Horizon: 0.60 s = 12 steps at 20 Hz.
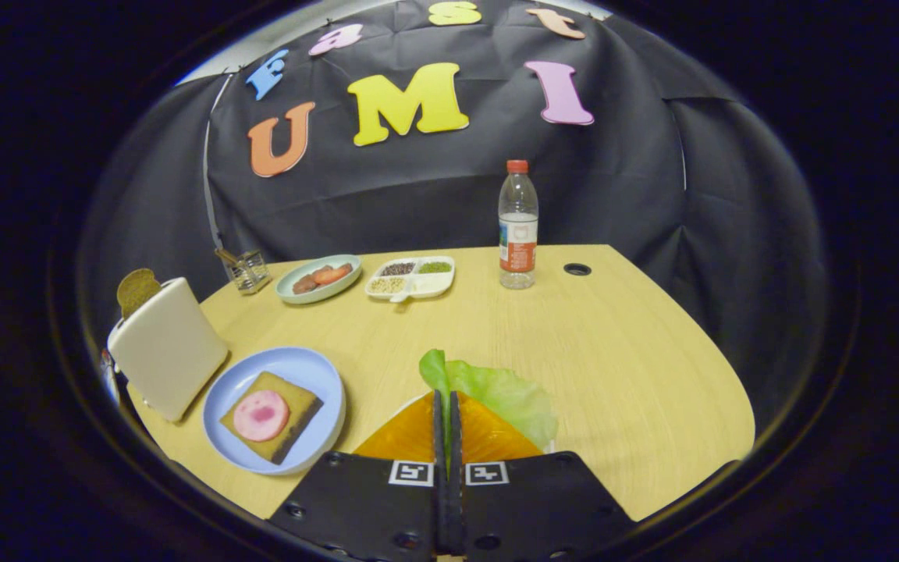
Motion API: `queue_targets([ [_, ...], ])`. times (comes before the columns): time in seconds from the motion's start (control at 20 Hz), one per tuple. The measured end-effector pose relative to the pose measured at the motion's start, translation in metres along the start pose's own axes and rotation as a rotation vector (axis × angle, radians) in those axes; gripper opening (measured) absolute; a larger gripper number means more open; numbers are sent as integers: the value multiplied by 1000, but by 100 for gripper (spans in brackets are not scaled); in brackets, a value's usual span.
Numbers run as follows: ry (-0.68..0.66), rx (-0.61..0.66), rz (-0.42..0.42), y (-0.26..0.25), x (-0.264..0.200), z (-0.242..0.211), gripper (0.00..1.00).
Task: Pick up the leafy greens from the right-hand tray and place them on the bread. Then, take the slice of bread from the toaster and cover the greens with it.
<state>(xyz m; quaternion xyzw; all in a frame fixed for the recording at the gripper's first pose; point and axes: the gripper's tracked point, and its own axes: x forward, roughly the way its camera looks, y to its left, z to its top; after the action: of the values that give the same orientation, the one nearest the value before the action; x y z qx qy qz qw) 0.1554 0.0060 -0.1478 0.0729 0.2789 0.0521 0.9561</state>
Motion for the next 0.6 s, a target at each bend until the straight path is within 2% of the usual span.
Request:
queue_targets([
  [0.25,-55,-11,26,27,-25,19,0],
  [0.6,-104,-66,88,100,-41,34,0],
])
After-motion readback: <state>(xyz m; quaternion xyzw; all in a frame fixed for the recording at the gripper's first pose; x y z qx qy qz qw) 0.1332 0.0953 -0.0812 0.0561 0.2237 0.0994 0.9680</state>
